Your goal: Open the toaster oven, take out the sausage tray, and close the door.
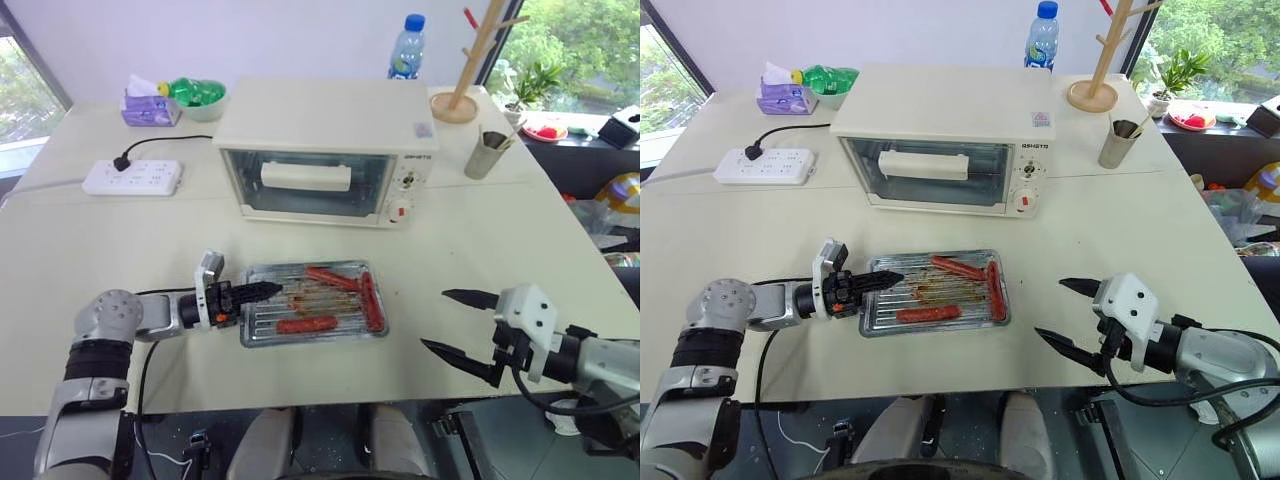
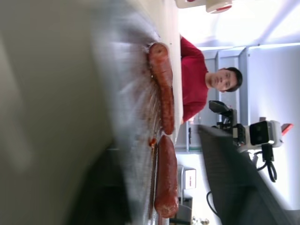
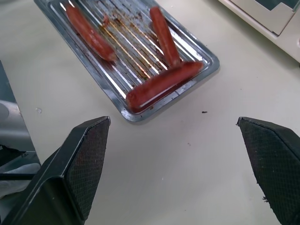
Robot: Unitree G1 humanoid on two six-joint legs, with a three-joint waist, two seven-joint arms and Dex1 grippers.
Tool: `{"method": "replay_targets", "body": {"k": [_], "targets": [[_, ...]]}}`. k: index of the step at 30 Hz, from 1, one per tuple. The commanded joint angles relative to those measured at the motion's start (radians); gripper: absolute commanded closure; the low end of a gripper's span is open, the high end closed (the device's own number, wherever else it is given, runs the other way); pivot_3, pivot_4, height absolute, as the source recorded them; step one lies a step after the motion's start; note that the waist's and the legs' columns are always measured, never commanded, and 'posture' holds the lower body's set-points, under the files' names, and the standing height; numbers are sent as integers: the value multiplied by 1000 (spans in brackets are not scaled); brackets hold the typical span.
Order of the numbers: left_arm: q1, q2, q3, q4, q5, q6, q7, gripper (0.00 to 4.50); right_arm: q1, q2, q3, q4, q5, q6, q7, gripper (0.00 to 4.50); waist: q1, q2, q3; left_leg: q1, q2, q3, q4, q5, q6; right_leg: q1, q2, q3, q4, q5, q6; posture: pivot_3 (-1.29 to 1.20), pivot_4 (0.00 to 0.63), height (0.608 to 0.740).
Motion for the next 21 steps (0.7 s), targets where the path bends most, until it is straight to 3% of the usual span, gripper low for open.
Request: {"method": "replay_targets", "body": {"k": [1, 10, 16, 21], "targets": [[12, 51, 46, 19, 47, -1, -12, 182, -10, 3, -2, 1, -9, -29, -2, 0, 2, 0, 0, 0, 0, 0, 0, 0, 0, 0, 0, 0, 0, 0, 0, 0, 150, 739], [135, 206, 124, -71, 106, -51, -54, 82, -74, -3, 41, 60, -25, -59, 16, 0, -32, -1, 0, 0, 3, 0, -1, 0, 0, -1, 0, 0, 1, 0, 0, 0, 150, 739], [394, 456, 117, -321, 327, -454, -287, 82, -150, -34, 61, 125, -9, -59, 79, 0, -52, 0, 0, 0, 8, 3, -4, -1, -1, -5, 2, 1, 0, 0, -3, 0, 150, 739], [529, 567, 292, -507, 380, -632, -413, 82, -276, -83, 72, 217, 47, -3, 156, 0, -31, -1, 4, -3, 9, 5, -2, -2, -2, -5, -1, -1, -2, 1, -4, 0, 150, 739]]}}
